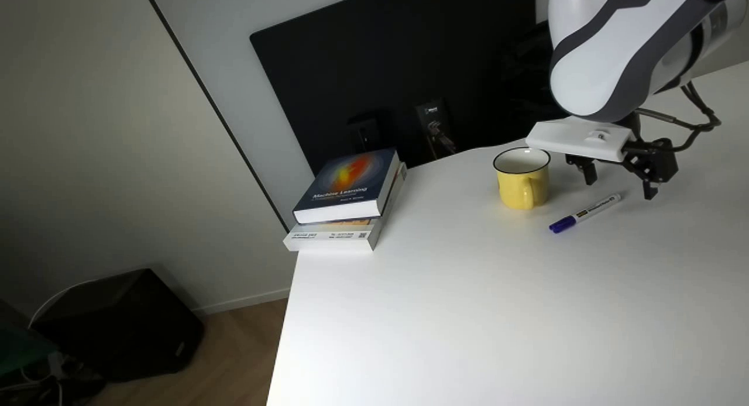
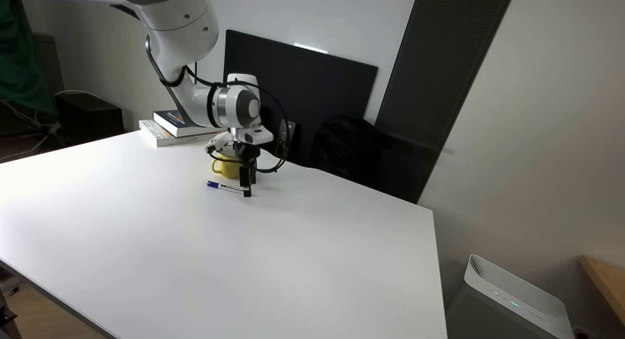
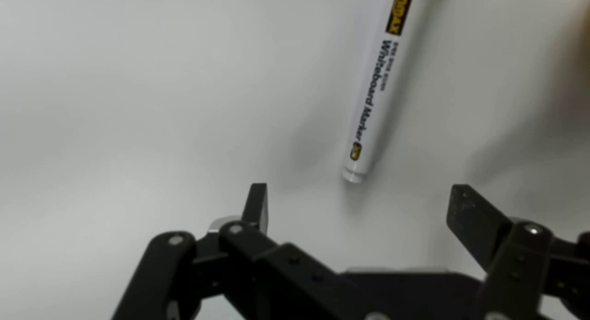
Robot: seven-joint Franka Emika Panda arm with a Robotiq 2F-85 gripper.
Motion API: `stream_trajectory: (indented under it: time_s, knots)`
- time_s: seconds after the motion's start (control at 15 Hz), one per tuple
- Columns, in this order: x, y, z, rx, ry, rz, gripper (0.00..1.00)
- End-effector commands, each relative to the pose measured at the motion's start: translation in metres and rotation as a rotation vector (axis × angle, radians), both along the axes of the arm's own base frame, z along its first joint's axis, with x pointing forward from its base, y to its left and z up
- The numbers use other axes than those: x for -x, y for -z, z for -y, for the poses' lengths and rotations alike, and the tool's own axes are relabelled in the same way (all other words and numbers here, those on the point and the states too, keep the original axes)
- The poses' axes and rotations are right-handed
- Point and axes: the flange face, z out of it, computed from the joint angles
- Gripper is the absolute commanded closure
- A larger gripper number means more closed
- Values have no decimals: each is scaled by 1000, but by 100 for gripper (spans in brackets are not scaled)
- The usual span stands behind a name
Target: Put the blue marker inside the yellow mug
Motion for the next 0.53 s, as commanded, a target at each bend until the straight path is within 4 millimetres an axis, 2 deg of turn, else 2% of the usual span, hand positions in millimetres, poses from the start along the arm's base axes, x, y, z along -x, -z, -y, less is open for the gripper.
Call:
stream_trajectory:
  time_s: [0.0,0.47]
  knots:
    - [5,3,-7,-34,78,8,0]
    - [8,6,-10,-102,122,-14,0]
